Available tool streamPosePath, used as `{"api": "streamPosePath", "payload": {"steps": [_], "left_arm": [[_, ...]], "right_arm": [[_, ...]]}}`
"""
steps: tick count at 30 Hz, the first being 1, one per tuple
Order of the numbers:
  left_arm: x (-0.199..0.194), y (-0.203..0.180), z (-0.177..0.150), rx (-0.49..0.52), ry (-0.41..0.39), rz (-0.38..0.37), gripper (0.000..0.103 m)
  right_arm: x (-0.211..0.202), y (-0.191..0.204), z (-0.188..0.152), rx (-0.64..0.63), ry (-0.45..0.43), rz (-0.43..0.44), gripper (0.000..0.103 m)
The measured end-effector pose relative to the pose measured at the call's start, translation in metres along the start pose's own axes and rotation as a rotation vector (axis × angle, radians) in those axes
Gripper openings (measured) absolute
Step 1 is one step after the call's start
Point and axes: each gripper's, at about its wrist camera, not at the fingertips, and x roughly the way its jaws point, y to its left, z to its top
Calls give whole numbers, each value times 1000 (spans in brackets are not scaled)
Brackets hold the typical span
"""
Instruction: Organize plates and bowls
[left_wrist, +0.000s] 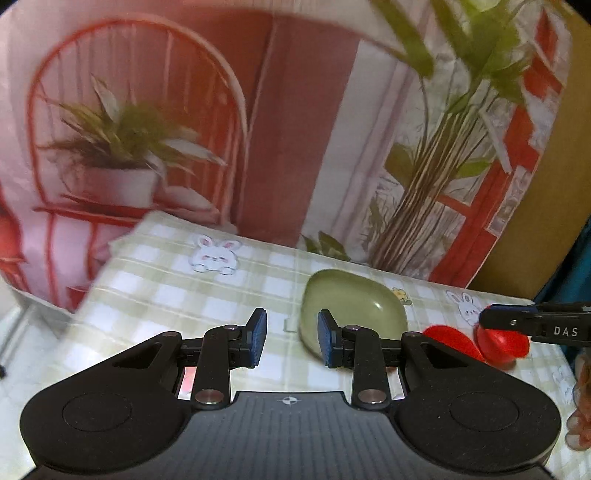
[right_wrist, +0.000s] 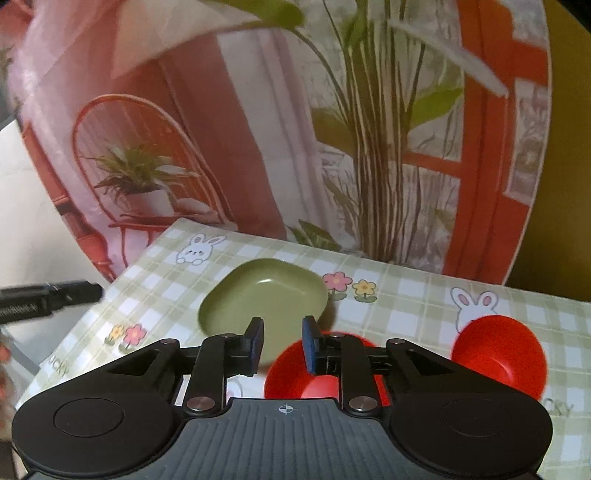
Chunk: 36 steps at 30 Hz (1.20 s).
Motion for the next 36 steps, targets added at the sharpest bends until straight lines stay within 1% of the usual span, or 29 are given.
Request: {"api": "streamPosePath", "payload": {"steps": [2,5,9,13,18,21,23,25,26,31,36], "left_arm": [[25,0,1,-11,18,-13,32],[56,1,0,-23,27,5,32],[89,5,-1,-26,72,18,32],[111,12,-4,-51,116,-7,32],[129,14,-5,-41,144,-11,32],[134,14,-8,-44,158,-26,31],[134,11,-10,-21,164,-22,30],[133,8,-12,13,164,-40,13],[132,7,-12,21,163,-54,11],[122,2,-12,51,157,-18,11],[94,4,-7,41,130,-20,11]], "right_arm": [[19,-3,6,25,26,-4,22],[52,-12,11,83,71,-14,24],[90,-26,11,176,138,-32,24],[111,-42,8,273,177,-32,26],[123,-40,8,275,204,-25,26],[129,-37,9,275,215,-23,26],[132,-35,11,267,219,-27,25],[134,-34,12,258,224,-35,15],[135,-32,11,257,225,-29,12],[128,-24,12,247,209,-19,11],[110,-14,17,241,178,11,11]]}}
